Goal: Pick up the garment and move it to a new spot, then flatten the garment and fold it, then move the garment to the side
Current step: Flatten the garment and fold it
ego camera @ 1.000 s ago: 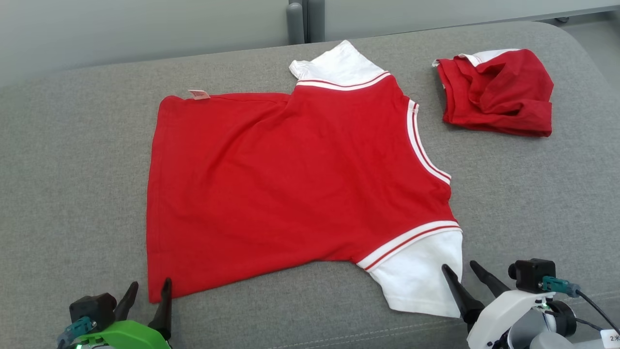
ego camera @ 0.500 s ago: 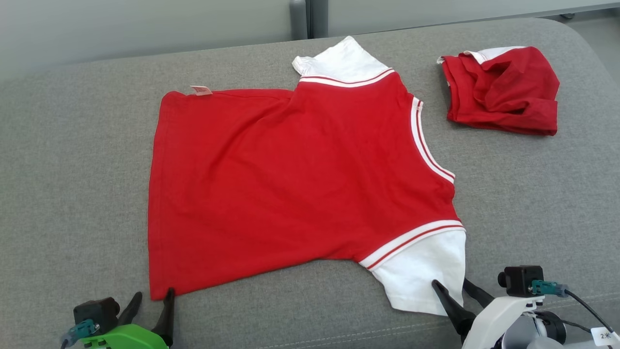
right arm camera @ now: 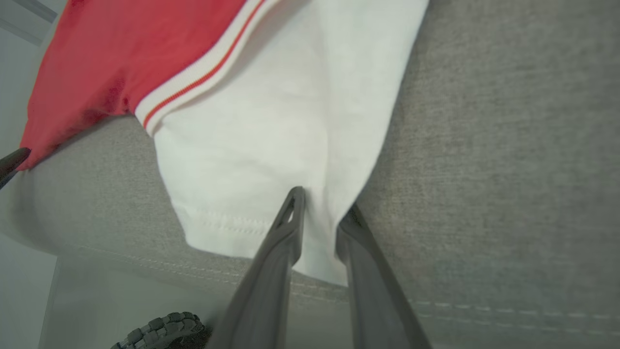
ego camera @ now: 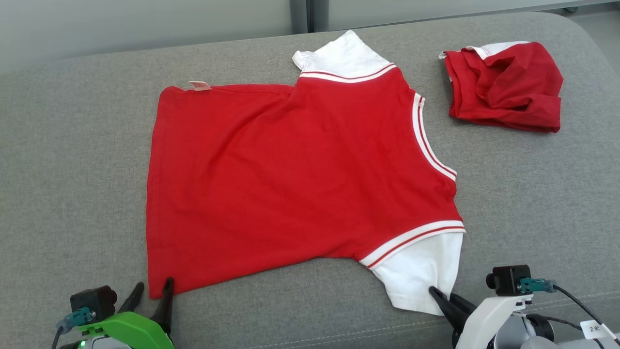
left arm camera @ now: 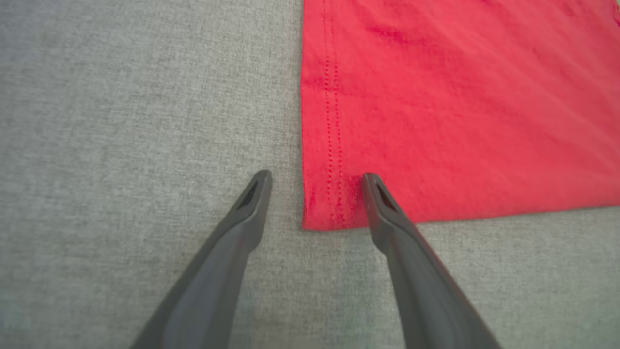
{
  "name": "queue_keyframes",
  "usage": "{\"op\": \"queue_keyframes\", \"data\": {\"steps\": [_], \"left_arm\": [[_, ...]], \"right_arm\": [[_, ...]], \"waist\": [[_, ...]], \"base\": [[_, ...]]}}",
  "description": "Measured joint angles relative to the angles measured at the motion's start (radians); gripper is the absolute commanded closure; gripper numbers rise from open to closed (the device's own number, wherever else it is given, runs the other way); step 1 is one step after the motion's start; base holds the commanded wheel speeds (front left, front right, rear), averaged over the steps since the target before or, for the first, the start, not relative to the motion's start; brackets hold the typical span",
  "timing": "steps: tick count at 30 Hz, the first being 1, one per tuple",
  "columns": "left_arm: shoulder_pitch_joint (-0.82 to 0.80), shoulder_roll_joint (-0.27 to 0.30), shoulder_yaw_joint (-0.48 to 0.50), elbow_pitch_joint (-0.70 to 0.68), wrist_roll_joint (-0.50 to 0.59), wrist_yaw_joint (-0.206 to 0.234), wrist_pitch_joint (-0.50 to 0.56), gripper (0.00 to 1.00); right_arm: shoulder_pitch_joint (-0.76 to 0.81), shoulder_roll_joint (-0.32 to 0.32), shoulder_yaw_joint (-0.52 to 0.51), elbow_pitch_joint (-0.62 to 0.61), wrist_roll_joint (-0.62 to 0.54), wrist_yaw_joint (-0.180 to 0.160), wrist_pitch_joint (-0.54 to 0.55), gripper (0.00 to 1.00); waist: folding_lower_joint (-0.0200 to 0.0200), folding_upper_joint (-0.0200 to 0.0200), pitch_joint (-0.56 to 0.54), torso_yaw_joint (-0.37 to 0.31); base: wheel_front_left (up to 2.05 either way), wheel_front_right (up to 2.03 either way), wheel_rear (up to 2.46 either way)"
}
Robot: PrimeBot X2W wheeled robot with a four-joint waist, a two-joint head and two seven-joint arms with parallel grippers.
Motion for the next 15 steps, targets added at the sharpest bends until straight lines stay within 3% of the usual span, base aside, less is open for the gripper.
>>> {"op": "queue_keyframes", "data": {"steps": [1, 4, 15], "left_arm": [[-0.003, 0.0, -0.001, 0.002, -0.003, -0.001, 0.001, 0.35], [-0.006, 0.0, -0.004, 0.004, -0.005, -0.001, 0.004, 1.0], [-0.008, 0.002, -0.018, -0.01, -0.014, -0.002, -0.006, 1.0]], "right_arm": [[0.0, 0.0, 0.008, -0.002, 0.005, 0.002, 0.006, 1.0], [0.0, 0.001, 0.04, -0.016, 0.027, 0.009, 0.023, 1.0], [-0.001, -0.028, 0.09, -0.079, 0.088, 0.009, 0.034, 1.0]], "waist": [[0.0, 0.0, 0.0, 0.0], [0.0, 0.0, 0.001, -0.001], [0.0001, 0.0, 0.003, 0.001]], "base": [[0.0, 0.0, 0.0], [0.0, 0.0, 0.0], [0.0, 0.0, 0.0]]}}
